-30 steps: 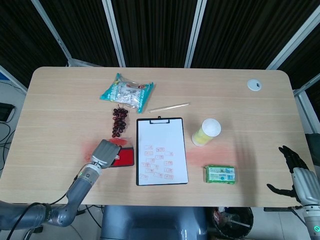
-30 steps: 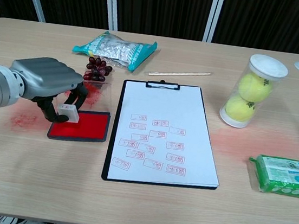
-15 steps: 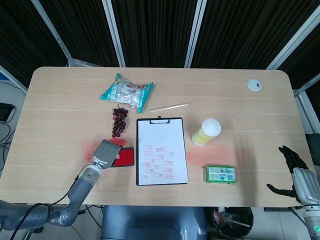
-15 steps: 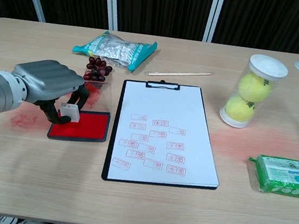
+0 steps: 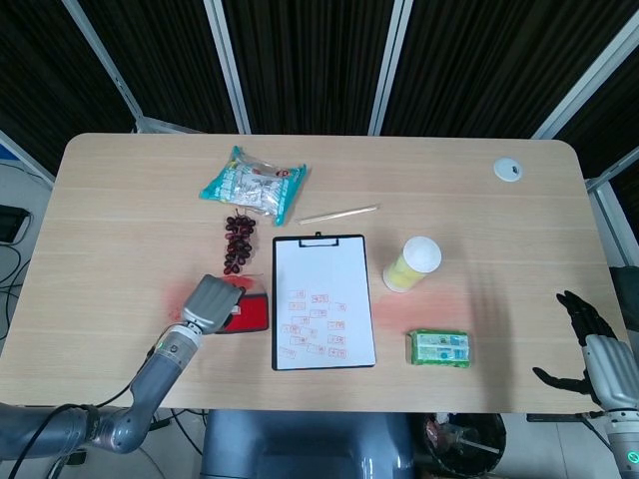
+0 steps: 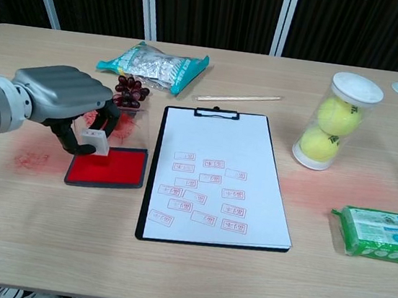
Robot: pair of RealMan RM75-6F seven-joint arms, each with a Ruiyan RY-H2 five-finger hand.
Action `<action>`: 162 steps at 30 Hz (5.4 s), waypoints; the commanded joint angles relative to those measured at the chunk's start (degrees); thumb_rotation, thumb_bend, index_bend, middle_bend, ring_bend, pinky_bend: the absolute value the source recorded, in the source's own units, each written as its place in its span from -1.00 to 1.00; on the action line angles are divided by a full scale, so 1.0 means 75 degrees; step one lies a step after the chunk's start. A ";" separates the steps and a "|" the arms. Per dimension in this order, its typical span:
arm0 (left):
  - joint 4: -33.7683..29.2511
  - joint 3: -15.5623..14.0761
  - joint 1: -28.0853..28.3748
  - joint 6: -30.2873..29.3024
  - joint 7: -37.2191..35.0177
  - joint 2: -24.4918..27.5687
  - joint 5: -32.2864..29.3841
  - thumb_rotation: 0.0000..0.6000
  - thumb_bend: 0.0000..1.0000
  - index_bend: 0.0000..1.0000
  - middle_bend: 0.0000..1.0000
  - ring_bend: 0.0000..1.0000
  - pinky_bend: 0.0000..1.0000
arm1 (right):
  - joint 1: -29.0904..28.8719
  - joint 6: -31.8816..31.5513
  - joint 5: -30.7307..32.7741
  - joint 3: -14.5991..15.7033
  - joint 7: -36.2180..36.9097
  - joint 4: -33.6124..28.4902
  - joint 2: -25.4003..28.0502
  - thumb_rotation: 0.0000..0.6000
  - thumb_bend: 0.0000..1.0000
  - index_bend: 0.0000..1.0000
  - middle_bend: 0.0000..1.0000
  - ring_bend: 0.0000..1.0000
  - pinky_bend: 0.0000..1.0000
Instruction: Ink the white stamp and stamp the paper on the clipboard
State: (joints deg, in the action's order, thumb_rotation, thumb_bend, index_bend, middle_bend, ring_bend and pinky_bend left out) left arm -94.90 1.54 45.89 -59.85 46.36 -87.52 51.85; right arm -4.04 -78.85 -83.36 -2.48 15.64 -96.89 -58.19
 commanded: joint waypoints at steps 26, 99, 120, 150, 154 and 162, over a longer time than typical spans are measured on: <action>0.0520 -0.0248 0.0067 0.0265 0.0089 -0.0448 -0.0210 1.00 0.05 0.45 0.49 0.89 1.00 | -0.0013 0.0061 0.0049 -0.0007 0.0089 -0.0023 0.0032 1.00 -0.64 -0.86 -1.00 -1.00 -0.73; -0.0998 0.0502 0.1352 -0.1600 0.2797 -0.2654 -0.1650 1.00 0.05 0.51 0.60 0.89 1.00 | -0.0110 0.0436 0.0363 -0.0097 0.0556 -0.0145 0.0146 1.00 -0.65 -0.86 -1.00 -1.00 -0.73; -0.0785 0.0510 0.1493 -0.1217 0.2691 -0.2819 -0.1910 1.00 0.05 0.52 0.60 0.89 1.00 | -0.0095 0.0419 0.0347 -0.0090 0.0560 -0.0155 0.0156 1.00 -0.64 -0.86 -1.00 -1.00 -0.73; -0.0480 0.0449 0.1623 -0.1099 0.2553 -0.2904 -0.2030 1.00 0.05 0.52 0.60 0.89 1.00 | -0.0086 0.0399 0.0332 -0.0092 0.0555 -0.0141 0.0152 1.00 -0.64 -0.86 -1.00 -1.00 -0.73; -0.0456 0.0443 0.1635 -0.1081 0.2531 -0.2920 -0.2034 1.00 0.05 0.52 0.60 0.89 1.00 | -0.0087 0.0398 0.0338 -0.0096 0.0553 -0.0138 0.0149 1.00 -0.65 -0.86 -1.00 -1.00 -0.73; -0.0381 0.0397 0.1650 -0.1051 0.2520 -0.2953 -0.2071 1.00 0.05 0.53 0.60 0.89 1.00 | -0.0087 0.0401 0.0334 -0.0093 0.0547 -0.0135 0.0148 1.00 -0.65 -0.86 -1.00 -1.00 -0.73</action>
State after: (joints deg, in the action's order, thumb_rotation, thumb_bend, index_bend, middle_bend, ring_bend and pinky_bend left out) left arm -97.77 4.53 58.26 -67.74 65.27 -109.65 36.33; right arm -4.70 -75.85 -80.86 -3.18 19.74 -97.91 -57.07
